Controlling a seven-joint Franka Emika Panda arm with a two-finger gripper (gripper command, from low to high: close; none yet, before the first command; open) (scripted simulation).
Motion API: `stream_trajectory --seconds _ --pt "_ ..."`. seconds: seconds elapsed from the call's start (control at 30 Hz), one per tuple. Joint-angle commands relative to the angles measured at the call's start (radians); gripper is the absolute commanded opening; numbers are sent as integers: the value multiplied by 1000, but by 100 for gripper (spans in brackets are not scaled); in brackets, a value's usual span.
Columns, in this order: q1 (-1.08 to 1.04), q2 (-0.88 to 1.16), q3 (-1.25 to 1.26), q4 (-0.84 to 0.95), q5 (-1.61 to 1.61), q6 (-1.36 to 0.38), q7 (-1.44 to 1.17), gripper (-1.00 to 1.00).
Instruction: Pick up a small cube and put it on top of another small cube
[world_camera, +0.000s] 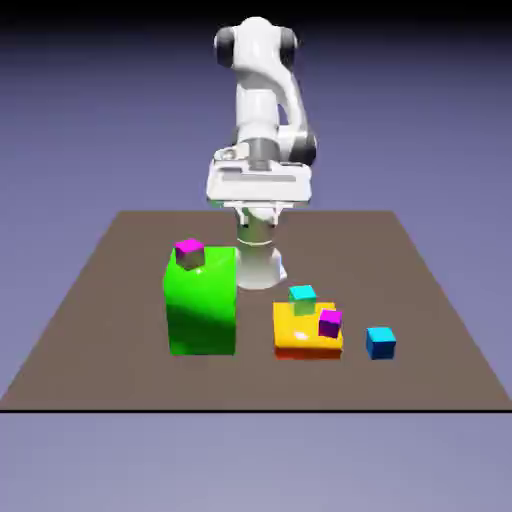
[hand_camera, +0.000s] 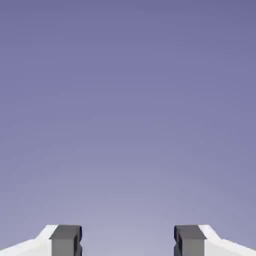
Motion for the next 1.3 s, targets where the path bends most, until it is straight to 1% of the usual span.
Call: stream_trajectory --seconds 0.0,0.7,0.77,0.93,0.97,1.0,1.17,1.27 --pt "23 36 8 19 -16 -25 -23 0" --pt "510 797 179 414 -361 -543 -501 0" --pt "518 810 182 421 -367 -552 -509 0" --pt "540 977 116 434 -482 -405 -423 0" --pt "540 977 116 434 -482 -405 -423 -100" --pt "540 977 116 434 -482 -405 -423 -100" --pt "512 796 181 413 -359 -558 -502 -100" --pt "469 687 178 348 -296 -608 -445 -100"
